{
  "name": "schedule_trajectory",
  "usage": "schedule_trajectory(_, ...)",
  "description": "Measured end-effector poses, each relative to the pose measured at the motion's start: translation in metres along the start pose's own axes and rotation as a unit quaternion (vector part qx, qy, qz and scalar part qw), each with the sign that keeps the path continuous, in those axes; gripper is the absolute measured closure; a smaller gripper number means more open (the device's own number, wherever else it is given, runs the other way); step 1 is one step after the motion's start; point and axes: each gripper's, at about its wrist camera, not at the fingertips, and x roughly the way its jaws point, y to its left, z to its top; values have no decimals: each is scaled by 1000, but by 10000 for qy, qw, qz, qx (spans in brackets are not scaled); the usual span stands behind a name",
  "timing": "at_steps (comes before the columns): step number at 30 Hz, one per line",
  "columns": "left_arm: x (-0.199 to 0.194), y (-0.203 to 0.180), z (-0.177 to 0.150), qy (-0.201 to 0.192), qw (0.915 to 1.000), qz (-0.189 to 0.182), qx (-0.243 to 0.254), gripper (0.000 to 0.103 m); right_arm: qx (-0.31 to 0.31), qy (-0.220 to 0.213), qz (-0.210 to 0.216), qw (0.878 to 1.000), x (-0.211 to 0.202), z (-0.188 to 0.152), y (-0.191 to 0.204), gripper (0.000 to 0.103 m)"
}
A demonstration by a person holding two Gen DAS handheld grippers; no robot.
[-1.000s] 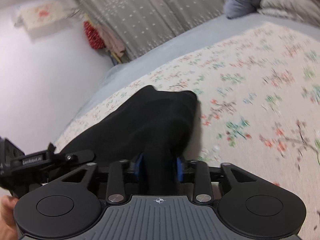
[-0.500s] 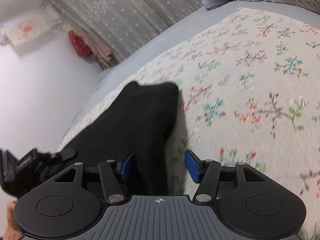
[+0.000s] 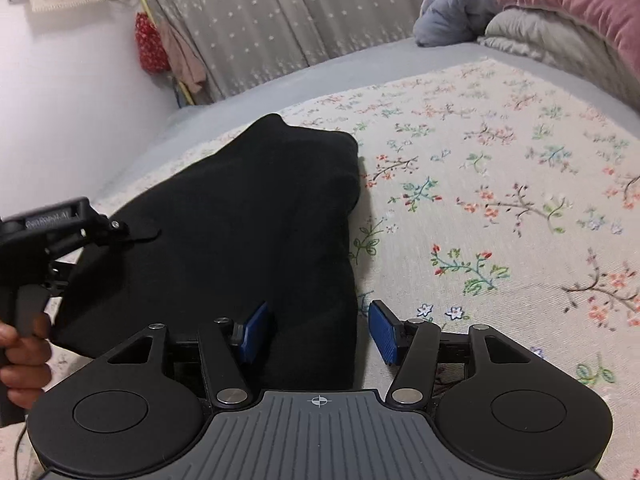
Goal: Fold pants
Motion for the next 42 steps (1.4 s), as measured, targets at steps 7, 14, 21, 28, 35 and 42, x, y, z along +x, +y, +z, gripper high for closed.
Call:
schedule_trajectory(7,-43,-35,-26,-687,9888,955,923,12,267,-112,-121,9995,-16,-7,-5,36)
schedule_trajectory(14,-73,-72,-62,-1553,9531,995,2398,13,55,-289,-499,9983,-40,-16,6,28)
schedule_trajectory(21,-34,-40,-76,-533,9691,1320,2016,12,-614,-525,-343,9961,-54,-38,43,30)
schedule_trajectory(28,-74,-33,-76,-497,9829,1180,1321,10,-1096,-43,-502,9927,-48,-65,52,28)
schedule_trajectory(35,-110,-43,-103,-459,9875,1215,898,3,-911,-316,-263,9950,-94,-55,59,28)
schedule_trajectory(42,-164,-64,-133,-905,9848,1213,851,0,-959,-748,-71,9925,-154,-60,71,24)
